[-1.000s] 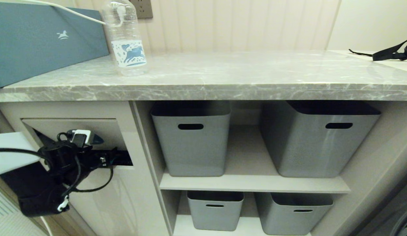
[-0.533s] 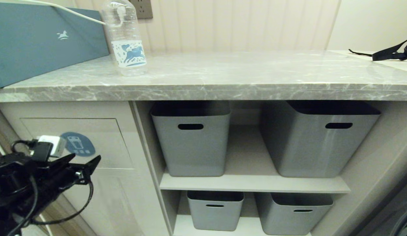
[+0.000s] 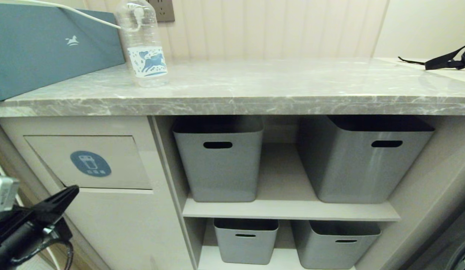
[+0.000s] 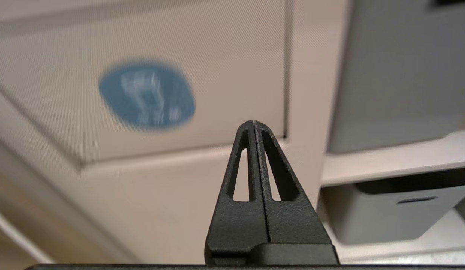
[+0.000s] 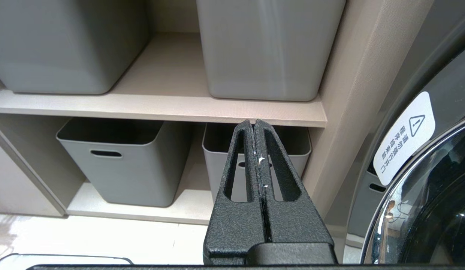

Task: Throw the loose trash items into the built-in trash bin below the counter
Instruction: Pick up the garbage

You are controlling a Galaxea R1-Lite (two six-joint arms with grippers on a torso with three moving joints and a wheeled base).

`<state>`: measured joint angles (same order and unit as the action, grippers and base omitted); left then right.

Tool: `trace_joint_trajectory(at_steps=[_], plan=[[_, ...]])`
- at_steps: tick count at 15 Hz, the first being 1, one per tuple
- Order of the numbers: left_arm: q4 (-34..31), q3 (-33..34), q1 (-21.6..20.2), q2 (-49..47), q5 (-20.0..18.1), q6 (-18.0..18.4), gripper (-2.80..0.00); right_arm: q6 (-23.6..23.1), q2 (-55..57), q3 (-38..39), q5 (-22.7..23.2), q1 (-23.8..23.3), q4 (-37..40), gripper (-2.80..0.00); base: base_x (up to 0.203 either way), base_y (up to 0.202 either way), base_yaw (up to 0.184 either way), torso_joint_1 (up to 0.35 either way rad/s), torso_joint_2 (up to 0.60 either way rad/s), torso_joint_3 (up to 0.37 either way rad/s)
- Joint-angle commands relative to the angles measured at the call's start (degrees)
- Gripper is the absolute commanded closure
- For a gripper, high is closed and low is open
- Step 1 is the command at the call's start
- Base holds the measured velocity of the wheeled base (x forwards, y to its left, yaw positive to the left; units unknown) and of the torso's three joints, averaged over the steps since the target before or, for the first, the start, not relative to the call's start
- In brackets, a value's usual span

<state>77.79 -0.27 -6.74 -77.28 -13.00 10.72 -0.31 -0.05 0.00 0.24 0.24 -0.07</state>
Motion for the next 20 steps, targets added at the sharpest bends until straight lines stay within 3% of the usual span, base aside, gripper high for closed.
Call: trace_joint_trajectory(at_steps=[1,5,9,13,20], plan=[[-0.1,0.0,0.0,7.6,-1.8,0.2,0.00,0.0,0.0,0.0,0.0,0.0,0.0,0.00,0.000,0.000,0.000,0.000,0.00,0.000],[-3.9,-2.8,0.6,15.1,-6.2,1.2,0.00,0.0,0.0,0.0,0.0,0.0,0.0,0.00,0.000,0.000,0.000,0.000,0.00,0.000],[-9.8,-11.9,1.3,14.8,-6.2,0.3,0.00,0.0,0.0,0.0,0.0,0.0,0.0,0.00,0.000,0.000,0.000,0.000,0.00,0.000],[-19.6,-14.0,1.2,15.3,-6.1,3.5,0.00,0.0,0.0,0.0,0.0,0.0,0.0,0.00,0.000,0.000,0.000,0.000,0.00,0.000],[-20.3,-13.2,1.3,15.8,-6.2,3.6,0.00,0.0,0.0,0.0,0.0,0.0,0.0,0.00,0.000,0.000,0.000,0.000,0.00,0.000]])
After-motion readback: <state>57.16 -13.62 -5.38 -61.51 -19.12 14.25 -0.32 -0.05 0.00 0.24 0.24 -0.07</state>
